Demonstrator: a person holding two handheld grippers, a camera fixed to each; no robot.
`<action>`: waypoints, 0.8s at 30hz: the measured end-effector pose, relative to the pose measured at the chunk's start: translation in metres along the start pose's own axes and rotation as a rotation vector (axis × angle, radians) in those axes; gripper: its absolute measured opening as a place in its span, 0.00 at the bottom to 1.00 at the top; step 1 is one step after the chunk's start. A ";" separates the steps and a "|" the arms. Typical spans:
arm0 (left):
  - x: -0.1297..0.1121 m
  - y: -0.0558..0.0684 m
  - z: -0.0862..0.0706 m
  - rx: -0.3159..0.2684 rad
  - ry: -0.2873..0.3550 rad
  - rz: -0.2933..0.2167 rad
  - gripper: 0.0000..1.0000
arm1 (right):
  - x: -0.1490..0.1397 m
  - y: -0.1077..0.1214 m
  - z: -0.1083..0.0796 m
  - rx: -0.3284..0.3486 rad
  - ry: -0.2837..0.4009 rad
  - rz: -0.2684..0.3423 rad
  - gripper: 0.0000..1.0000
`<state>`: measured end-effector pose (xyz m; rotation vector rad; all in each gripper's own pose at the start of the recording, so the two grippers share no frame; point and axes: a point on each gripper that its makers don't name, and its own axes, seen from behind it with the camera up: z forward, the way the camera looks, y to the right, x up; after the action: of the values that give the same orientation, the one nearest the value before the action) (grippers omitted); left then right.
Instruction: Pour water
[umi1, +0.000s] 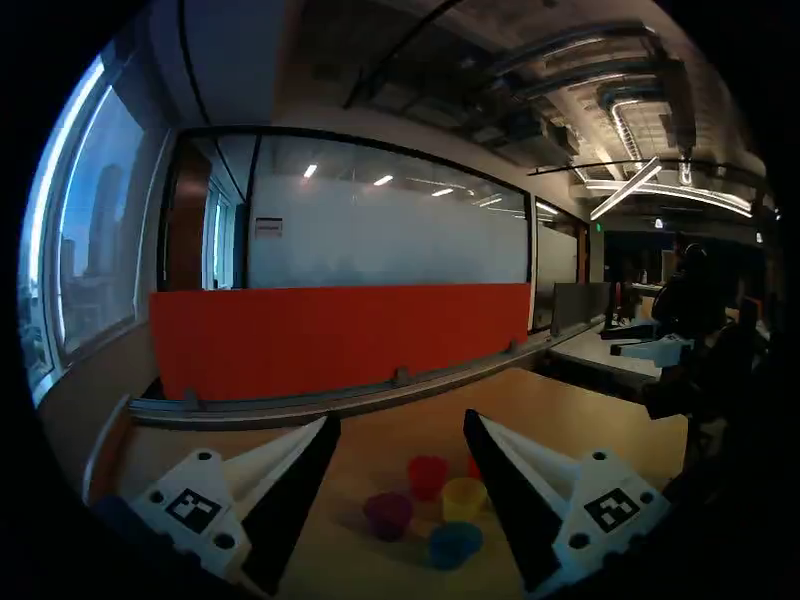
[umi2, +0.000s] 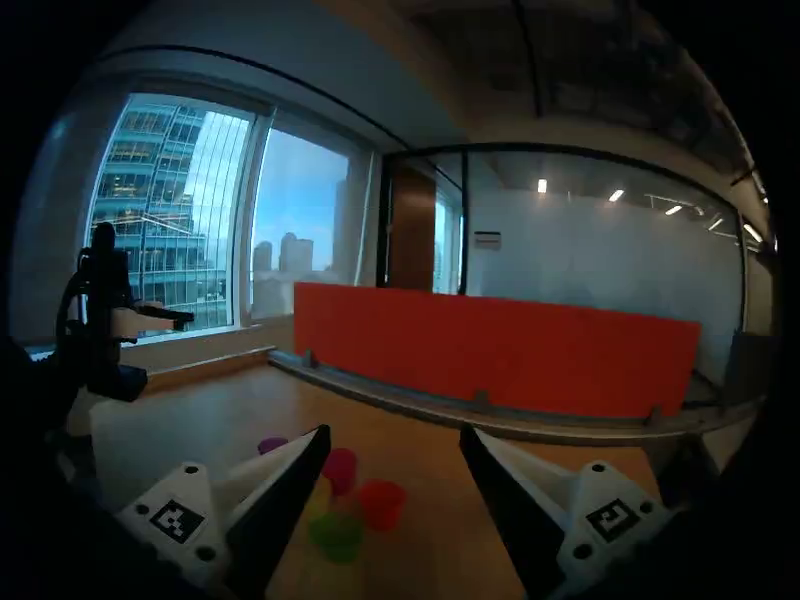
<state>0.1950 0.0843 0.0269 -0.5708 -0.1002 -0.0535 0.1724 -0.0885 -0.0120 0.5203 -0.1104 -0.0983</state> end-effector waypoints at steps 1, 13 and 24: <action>-0.002 0.001 0.000 -0.006 -0.007 0.008 0.91 | -0.001 -0.001 0.000 0.007 -0.005 -0.002 1.00; -0.026 0.022 0.001 -0.107 -0.074 0.040 0.91 | -0.012 -0.013 0.001 0.083 -0.062 -0.018 1.00; -0.059 0.025 0.001 -0.137 -0.128 0.064 0.91 | -0.040 -0.019 0.003 0.110 -0.120 -0.040 1.00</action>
<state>0.1388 0.1070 0.0078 -0.7138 -0.2036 0.0392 0.1317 -0.1013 -0.0218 0.6267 -0.2231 -0.1635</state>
